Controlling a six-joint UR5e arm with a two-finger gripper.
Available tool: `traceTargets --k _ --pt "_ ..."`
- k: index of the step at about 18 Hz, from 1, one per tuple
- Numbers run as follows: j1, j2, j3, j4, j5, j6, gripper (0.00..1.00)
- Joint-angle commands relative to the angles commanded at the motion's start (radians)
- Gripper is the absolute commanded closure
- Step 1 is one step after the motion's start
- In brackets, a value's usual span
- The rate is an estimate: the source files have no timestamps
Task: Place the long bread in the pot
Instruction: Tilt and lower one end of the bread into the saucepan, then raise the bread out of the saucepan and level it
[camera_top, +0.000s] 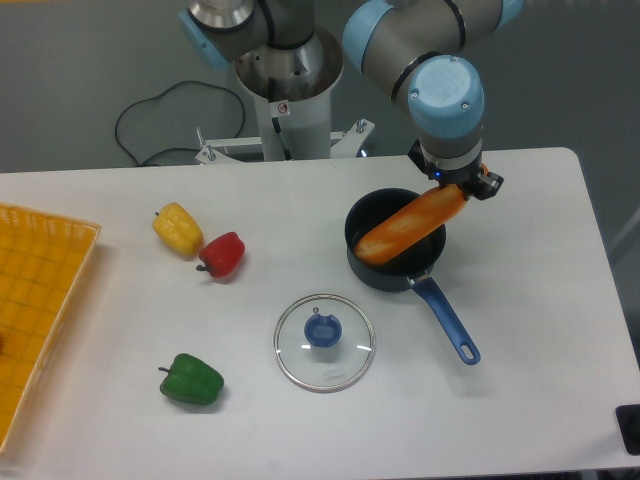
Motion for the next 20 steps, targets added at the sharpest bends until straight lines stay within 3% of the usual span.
traceTargets --k 6,15,16,18,20 --pt "-0.002 0.002 -0.002 0.0 0.002 0.0 0.55" --pt "-0.014 0.0 -0.008 0.0 0.002 -0.002 0.44" --pt "-0.014 0.0 -0.008 0.002 0.002 0.0 0.4" --pt "-0.015 0.0 -0.008 0.002 0.009 0.0 0.16" --pt "-0.023 0.0 -0.006 0.002 0.017 0.0 0.11"
